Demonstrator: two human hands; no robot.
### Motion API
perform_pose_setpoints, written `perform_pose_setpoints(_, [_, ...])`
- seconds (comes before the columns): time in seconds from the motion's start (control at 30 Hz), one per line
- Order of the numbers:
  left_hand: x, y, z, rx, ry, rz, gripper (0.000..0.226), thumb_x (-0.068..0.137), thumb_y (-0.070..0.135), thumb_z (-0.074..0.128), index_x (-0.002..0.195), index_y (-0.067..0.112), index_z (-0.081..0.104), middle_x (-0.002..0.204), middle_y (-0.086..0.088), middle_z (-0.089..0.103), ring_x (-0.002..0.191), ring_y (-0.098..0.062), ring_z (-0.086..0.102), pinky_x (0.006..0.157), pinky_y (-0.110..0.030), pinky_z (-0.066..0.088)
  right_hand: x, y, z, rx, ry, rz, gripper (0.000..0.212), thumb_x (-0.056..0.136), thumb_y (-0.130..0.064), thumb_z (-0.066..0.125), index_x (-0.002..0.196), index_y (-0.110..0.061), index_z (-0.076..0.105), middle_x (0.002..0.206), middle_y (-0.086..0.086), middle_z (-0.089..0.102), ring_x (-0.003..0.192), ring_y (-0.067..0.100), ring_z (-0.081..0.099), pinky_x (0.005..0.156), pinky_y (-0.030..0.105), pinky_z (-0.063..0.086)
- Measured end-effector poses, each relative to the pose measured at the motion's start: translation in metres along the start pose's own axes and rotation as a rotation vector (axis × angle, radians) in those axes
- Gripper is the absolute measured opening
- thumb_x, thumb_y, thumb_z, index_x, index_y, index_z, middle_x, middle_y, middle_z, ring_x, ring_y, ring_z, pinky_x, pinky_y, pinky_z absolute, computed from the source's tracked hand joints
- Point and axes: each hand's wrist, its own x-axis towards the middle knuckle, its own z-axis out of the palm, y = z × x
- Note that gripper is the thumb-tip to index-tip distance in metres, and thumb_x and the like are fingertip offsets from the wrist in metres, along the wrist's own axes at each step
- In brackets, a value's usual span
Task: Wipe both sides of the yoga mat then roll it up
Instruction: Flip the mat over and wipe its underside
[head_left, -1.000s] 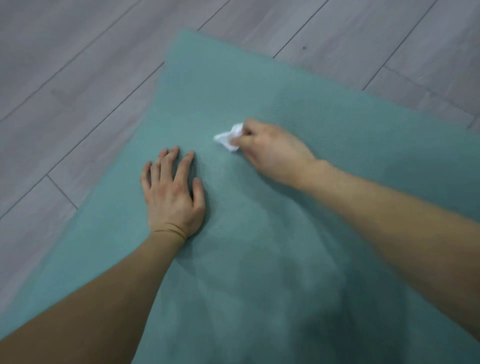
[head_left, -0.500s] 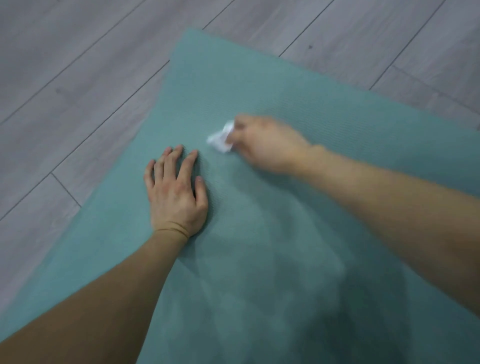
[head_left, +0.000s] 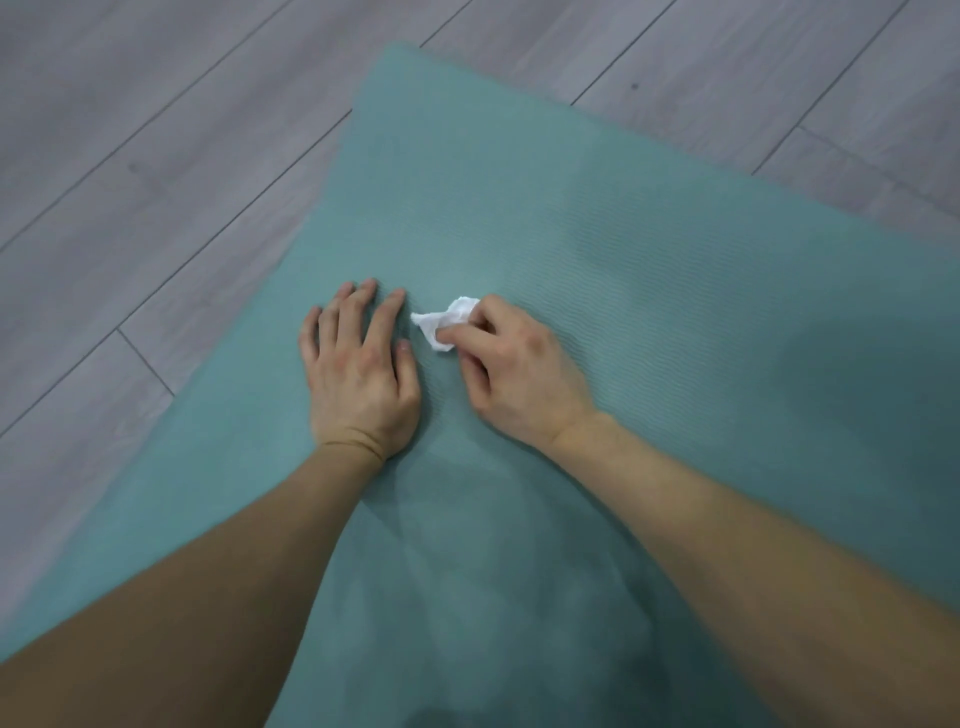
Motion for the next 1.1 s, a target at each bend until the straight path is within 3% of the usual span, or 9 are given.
perform_pose_setpoints(0.27, [0.012, -0.040, -0.016, 0.082, -0.104, 0.192, 0.049, 0.104, 0.044, 0.047, 0.151, 0.031, 0.053, 0.155, -0.001, 0.050, 0.137, -0.030, 0.048, 0.115, -0.048, 0.034, 0.003, -0.001, 0.001, -0.111, 0.008, -0.004, 0.023, 0.095, -0.016, 0.059, 0.113, -0.015, 0.072, 0.096, 0.008, 0.051, 0.081, 0.023, 0.048, 0.066, 0.042, 0.051])
perform_pose_setpoints(0.4, [0.012, -0.058, -0.011, 0.023, -0.024, -0.110, 0.056, 0.097, 0.046, 0.051, 0.148, 0.022, 0.052, 0.151, -0.005, 0.048, 0.136, -0.033, 0.047, 0.116, -0.050, 0.033, 0.003, 0.000, 0.005, -0.121, 0.020, -0.022, 0.024, 0.095, -0.012, 0.058, 0.115, -0.014, 0.073, 0.094, 0.009, 0.051, 0.079, 0.023, 0.048, 0.061, 0.040, 0.051])
perform_pose_setpoints(0.5, [0.010, -0.055, -0.012, 0.031, -0.029, -0.100, 0.057, 0.095, 0.045, 0.052, 0.146, 0.019, 0.053, 0.151, -0.006, 0.048, 0.135, -0.033, 0.046, 0.116, -0.051, 0.033, 0.002, -0.005, 0.002, -0.125, 0.039, 0.002, 0.032, 0.097, -0.008, 0.059, 0.126, -0.015, 0.069, 0.101, 0.010, 0.053, 0.077, 0.026, 0.051, 0.059, 0.042, 0.052])
perform_pose_setpoints(0.63, [0.012, -0.056, -0.013, 0.035, -0.031, -0.106, 0.057, 0.094, 0.045, 0.052, 0.145, 0.019, 0.053, 0.150, -0.006, 0.049, 0.135, -0.034, 0.046, 0.115, -0.054, 0.033, 0.020, -0.023, 0.015, -0.112, 0.155, 0.251, 0.043, 0.098, -0.008, 0.060, 0.141, -0.016, 0.059, 0.110, 0.011, 0.055, 0.069, 0.032, 0.057, 0.056, 0.044, 0.052])
perform_pose_setpoints(0.7, [0.011, -0.055, -0.012, 0.039, -0.043, -0.106, 0.057, 0.095, 0.045, 0.051, 0.146, 0.018, 0.053, 0.150, -0.006, 0.049, 0.135, -0.034, 0.046, 0.115, -0.054, 0.033, 0.033, -0.037, 0.028, -0.096, 0.049, 0.167, 0.050, 0.097, -0.008, 0.061, 0.146, -0.018, 0.057, 0.111, 0.011, 0.057, 0.071, 0.034, 0.061, 0.057, 0.044, 0.052])
perform_pose_setpoints(0.8, [0.012, -0.058, -0.012, 0.025, -0.032, -0.097, 0.057, 0.096, 0.045, 0.051, 0.146, 0.018, 0.054, 0.150, -0.007, 0.050, 0.134, -0.035, 0.047, 0.115, -0.053, 0.033, 0.056, -0.036, 0.030, -0.138, -0.175, -0.190, 0.042, 0.099, -0.014, 0.063, 0.140, -0.019, 0.065, 0.111, 0.011, 0.059, 0.072, 0.035, 0.064, 0.055, 0.043, 0.054])
perform_pose_setpoints(0.87, [0.010, -0.056, -0.013, 0.026, -0.033, -0.099, 0.057, 0.096, 0.045, 0.051, 0.147, 0.018, 0.054, 0.151, -0.006, 0.049, 0.135, -0.034, 0.046, 0.116, -0.053, 0.032, 0.084, -0.011, 0.008, -0.260, -0.188, -0.250, 0.034, 0.102, -0.023, 0.062, 0.135, -0.023, 0.067, 0.114, 0.009, 0.063, 0.079, 0.033, 0.065, 0.061, 0.040, 0.052])
perform_pose_setpoints(0.97, [0.010, -0.056, -0.014, 0.013, -0.038, -0.107, 0.058, 0.095, 0.045, 0.050, 0.147, 0.018, 0.053, 0.151, -0.006, 0.049, 0.137, -0.033, 0.044, 0.117, -0.053, 0.030, 0.135, 0.060, -0.050, -0.435, 0.043, 0.158, 0.034, 0.105, -0.045, 0.053, 0.126, -0.019, 0.063, 0.108, 0.003, 0.062, 0.093, 0.028, 0.062, 0.074, 0.034, 0.040])
perform_pose_setpoints(1.1, [0.011, -0.055, -0.015, 0.017, -0.052, -0.106, 0.059, 0.095, 0.044, 0.050, 0.147, 0.017, 0.053, 0.152, -0.007, 0.047, 0.139, -0.034, 0.043, 0.119, -0.053, 0.028, 0.152, 0.095, -0.070, -0.424, 0.348, 0.628, 0.033, 0.108, -0.026, 0.042, 0.125, -0.008, 0.065, 0.104, 0.000, 0.055, 0.105, 0.034, 0.061, 0.076, 0.034, 0.034])
